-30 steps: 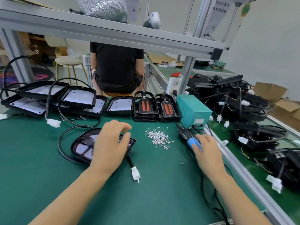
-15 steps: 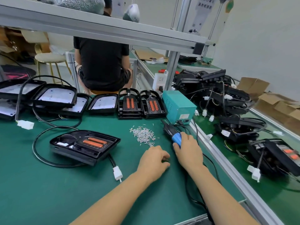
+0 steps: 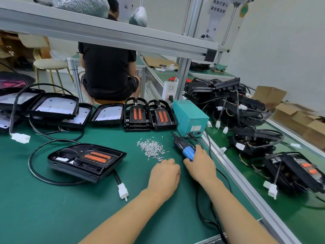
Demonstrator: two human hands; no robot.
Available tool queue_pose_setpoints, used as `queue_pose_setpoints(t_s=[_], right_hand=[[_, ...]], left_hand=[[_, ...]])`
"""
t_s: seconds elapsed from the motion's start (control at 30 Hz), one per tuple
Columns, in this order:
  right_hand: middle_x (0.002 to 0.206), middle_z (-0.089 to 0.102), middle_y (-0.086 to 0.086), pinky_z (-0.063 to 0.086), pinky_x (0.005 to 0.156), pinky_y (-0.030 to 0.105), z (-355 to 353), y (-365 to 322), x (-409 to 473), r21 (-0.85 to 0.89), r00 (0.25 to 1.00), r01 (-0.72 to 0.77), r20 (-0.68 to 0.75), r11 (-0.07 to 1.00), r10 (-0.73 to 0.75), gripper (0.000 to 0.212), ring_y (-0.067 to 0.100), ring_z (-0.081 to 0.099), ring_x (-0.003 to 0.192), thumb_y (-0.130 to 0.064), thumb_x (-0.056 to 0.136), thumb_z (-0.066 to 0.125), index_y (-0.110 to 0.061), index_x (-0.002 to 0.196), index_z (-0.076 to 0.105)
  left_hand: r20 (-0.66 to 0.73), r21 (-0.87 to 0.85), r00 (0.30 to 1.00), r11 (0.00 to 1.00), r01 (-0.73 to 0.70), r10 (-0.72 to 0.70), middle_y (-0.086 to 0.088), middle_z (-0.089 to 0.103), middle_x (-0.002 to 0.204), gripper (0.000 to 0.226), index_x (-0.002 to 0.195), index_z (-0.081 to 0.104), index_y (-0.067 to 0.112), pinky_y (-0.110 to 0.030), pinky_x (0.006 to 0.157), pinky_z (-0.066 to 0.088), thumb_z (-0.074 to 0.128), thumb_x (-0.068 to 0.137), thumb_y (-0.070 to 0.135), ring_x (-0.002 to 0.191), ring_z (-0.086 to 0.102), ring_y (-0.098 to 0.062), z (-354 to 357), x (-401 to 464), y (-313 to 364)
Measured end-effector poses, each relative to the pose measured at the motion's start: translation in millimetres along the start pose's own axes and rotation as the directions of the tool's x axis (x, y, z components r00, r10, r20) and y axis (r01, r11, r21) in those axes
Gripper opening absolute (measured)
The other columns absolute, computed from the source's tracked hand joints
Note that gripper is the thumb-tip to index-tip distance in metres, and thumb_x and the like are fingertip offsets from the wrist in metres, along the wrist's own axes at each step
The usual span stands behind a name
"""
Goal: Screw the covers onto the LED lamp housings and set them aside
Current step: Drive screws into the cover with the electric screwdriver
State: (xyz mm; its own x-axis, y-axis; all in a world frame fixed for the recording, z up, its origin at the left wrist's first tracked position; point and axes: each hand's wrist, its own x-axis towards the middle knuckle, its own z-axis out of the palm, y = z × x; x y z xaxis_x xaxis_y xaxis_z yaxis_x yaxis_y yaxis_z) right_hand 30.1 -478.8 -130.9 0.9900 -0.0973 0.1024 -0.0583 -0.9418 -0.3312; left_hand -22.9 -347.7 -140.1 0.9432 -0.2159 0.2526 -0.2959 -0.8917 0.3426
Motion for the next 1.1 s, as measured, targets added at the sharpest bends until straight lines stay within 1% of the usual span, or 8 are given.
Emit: queue_pose_setpoints(t_s=[0.13, 0.3, 0.47, 0.63, 0.73, 0.83, 0.93, 1.1], right_hand=[[0.121, 0.049, 0.007, 0.038, 0.073, 0.031, -5.1, -0.7, 11.8, -0.059, 0.990, -0.052, 0.131, 0.997, 0.060, 0.051, 0.027, 0.054, 0.101, -0.033, 0.084, 0.063, -0.013, 0.126, 0.041], [0.096, 0.051, 0.003, 0.036, 0.057, 0.028, -18.9, -5.6, 22.7, -0.099, 0.969, -0.057, 0.233, 0.993, 0.079, 0.033, 0.021, 0.050, 0.079, -0.030, 0.080, 0.066, -0.014, 0.097, 0.042], [0.079, 0.052, 0.003, 0.034, 0.050, 0.026, -40.9, -9.9, 25.3, 0.302, 0.988, -0.098, 0.141, 0.948, 0.057, 0.023, 0.017, 0.048, 0.063, -0.019, 0.080, 0.068, -0.014, 0.087, 0.047], [0.072, 0.053, 0.011, 0.045, 0.055, 0.028, -83.0, -36.7, 23.3, 0.794, 0.966, -0.239, 0.253, 0.558, 0.055, 0.019, 0.021, 0.049, 0.057, -0.004, 0.078, 0.072, -0.005, 0.087, 0.055], [0.057, 0.054, 0.006, 0.048, 0.049, 0.024, -101.3, -58.9, 15.4, 0.942, 0.947, -0.312, 0.318, 0.123, -0.035, 0.014, 0.016, 0.050, 0.044, 0.002, 0.080, 0.066, -0.007, 0.079, 0.055], [0.060, 0.057, 0.003, 0.053, 0.051, 0.023, -111.7, -80.1, -0.2, 0.893, 0.943, -0.329, 0.293, -0.307, -0.157, 0.013, 0.014, 0.054, 0.048, -0.003, 0.077, 0.069, -0.008, 0.082, 0.058], [0.063, 0.058, -0.002, 0.055, 0.055, 0.023, -113.5, -97.4, -17.2, 0.834, 0.962, -0.264, 0.191, -0.485, -0.196, 0.029, 0.009, 0.056, 0.050, -0.011, 0.068, 0.070, -0.008, 0.096, 0.063], [0.061, 0.054, -0.006, 0.049, 0.054, 0.018, -116.1, -123.7, -37.2, 0.768, 0.993, -0.069, -0.010, -0.636, -0.120, 0.032, 0.005, 0.050, 0.048, -0.013, 0.071, 0.066, -0.011, 0.103, 0.062]], left_hand=[[-0.022, -0.257, 0.993, 0.961, 0.103, -0.112, 0.003, 0.062, 0.088, 0.012, 0.089, 0.060, 0.018, -0.029, 0.074, 0.041, 0.047, 0.090, 0.019, 0.085, 0.055, -0.018, -7.1, -4.0, -1.3], [0.013, -0.703, 0.950, 0.673, 0.230, -0.312, 0.003, 0.065, 0.067, 0.016, 0.070, 0.063, 0.020, -0.017, 0.058, 0.043, 0.060, 0.082, 0.010, 0.056, 0.049, -0.003, -43.1, -11.1, -16.4], [-0.016, -0.906, 0.919, 0.395, 0.153, -0.393, -0.007, 0.068, 0.065, 0.011, 0.076, 0.071, 0.013, -0.018, 0.058, 0.050, 0.070, 0.078, 0.002, 0.056, 0.056, -0.009, -81.4, -17.2, -35.3], [-0.007, -0.959, 0.886, 0.253, 0.125, -0.463, -0.005, 0.070, 0.064, 0.012, 0.078, 0.074, 0.010, -0.016, 0.055, 0.048, 0.077, 0.073, 0.000, 0.054, 0.058, -0.009, -101.7, -19.2, -49.8], [0.009, -0.978, 0.870, 0.178, 0.111, -0.492, -0.009, 0.071, 0.067, 0.011, 0.079, 0.074, 0.008, -0.015, 0.054, 0.048, 0.075, 0.074, -0.002, 0.054, 0.058, -0.010, -108.2, -22.6, -53.8], [0.010, -0.990, 0.871, 0.117, 0.077, -0.491, -0.012, 0.073, 0.073, 0.011, 0.083, 0.072, 0.007, -0.017, 0.055, 0.050, 0.066, 0.082, -0.003, 0.056, 0.059, -0.010, -115.4, -28.9, -60.1], [0.004, -0.995, 0.880, 0.089, 0.053, -0.475, -0.009, 0.072, 0.073, 0.015, 0.082, 0.072, 0.008, -0.018, 0.054, 0.051, 0.062, 0.087, -0.001, 0.056, 0.059, -0.009, -123.0, -39.0, -67.1], [0.014, -0.999, 0.899, 0.023, 0.027, -0.437, -0.009, 0.071, 0.074, 0.009, 0.075, 0.076, 0.012, -0.018, 0.055, 0.051, 0.069, 0.073, 0.015, 0.057, 0.059, -0.009, -131.9, -56.9, -73.7]])
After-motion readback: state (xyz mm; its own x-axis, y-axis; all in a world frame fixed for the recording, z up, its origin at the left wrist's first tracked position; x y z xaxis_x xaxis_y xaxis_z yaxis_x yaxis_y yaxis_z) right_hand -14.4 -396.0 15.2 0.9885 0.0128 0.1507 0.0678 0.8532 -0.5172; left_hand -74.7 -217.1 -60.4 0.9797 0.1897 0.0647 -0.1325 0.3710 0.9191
